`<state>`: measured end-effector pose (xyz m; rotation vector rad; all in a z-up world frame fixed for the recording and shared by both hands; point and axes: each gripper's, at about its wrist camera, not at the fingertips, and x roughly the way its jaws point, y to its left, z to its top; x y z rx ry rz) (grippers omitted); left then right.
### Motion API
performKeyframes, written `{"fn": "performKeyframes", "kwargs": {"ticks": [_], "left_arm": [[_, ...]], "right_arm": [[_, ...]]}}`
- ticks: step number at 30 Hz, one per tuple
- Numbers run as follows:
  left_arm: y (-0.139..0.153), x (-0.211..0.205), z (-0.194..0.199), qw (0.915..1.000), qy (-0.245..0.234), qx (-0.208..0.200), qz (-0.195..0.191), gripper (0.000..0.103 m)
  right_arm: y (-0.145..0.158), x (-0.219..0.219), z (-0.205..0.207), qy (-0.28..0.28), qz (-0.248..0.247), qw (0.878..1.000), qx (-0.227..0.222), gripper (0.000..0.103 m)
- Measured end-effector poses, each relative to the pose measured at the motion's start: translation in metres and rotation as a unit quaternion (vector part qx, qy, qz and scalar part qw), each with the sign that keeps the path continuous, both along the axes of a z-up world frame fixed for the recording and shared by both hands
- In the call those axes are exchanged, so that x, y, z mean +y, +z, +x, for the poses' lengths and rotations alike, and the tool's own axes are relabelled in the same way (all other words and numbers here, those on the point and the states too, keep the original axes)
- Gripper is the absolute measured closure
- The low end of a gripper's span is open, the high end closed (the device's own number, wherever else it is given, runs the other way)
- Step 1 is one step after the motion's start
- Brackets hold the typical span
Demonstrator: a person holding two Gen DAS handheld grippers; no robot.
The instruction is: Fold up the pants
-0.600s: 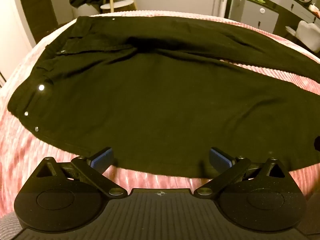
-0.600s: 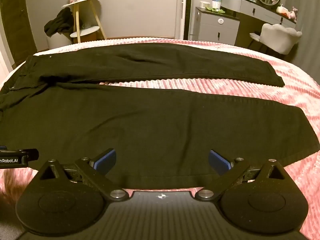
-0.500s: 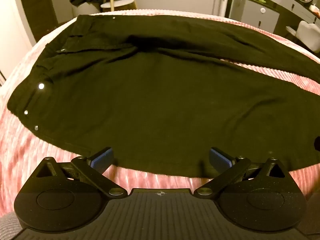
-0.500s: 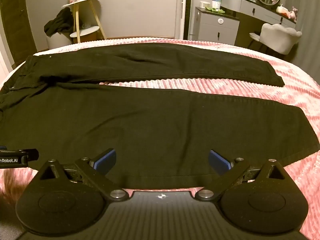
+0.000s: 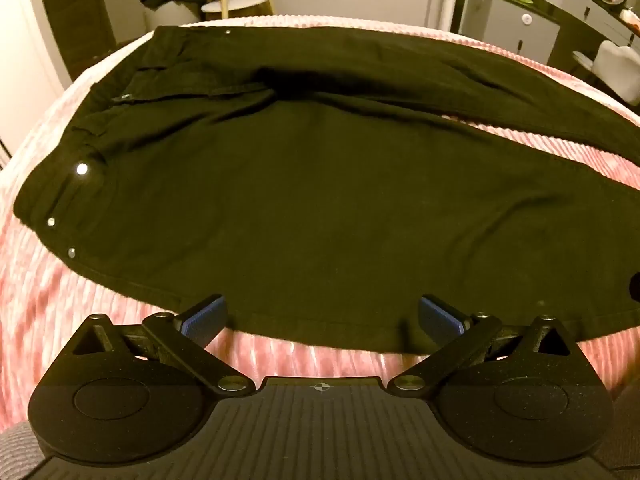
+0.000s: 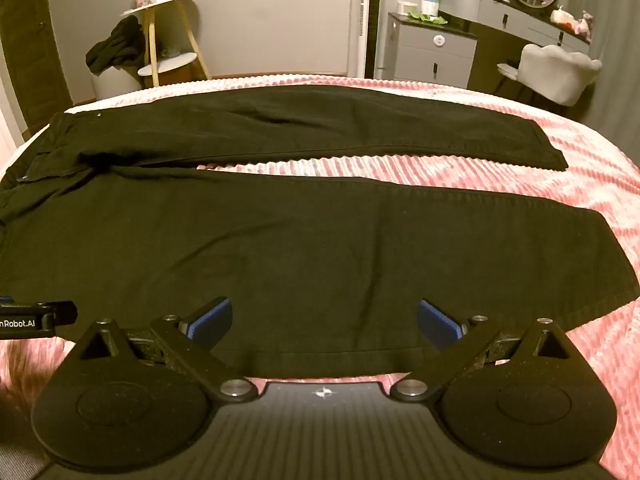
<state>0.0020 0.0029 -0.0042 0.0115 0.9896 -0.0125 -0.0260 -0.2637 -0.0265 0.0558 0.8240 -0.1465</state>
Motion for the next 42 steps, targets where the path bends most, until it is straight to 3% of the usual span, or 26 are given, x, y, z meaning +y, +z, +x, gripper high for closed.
{"fn": "performKeyframes", "kwargs": {"ticks": [42], "left_arm": [[-0.0039, 0.0014, 0.0002, 1.0, 0.002, 0.008, -0.002, 0.0]], "right_arm": [[-0.0011, -0.001, -0.0012, -0.003, 0.004, 1.0, 0.003, 0.004]]}}
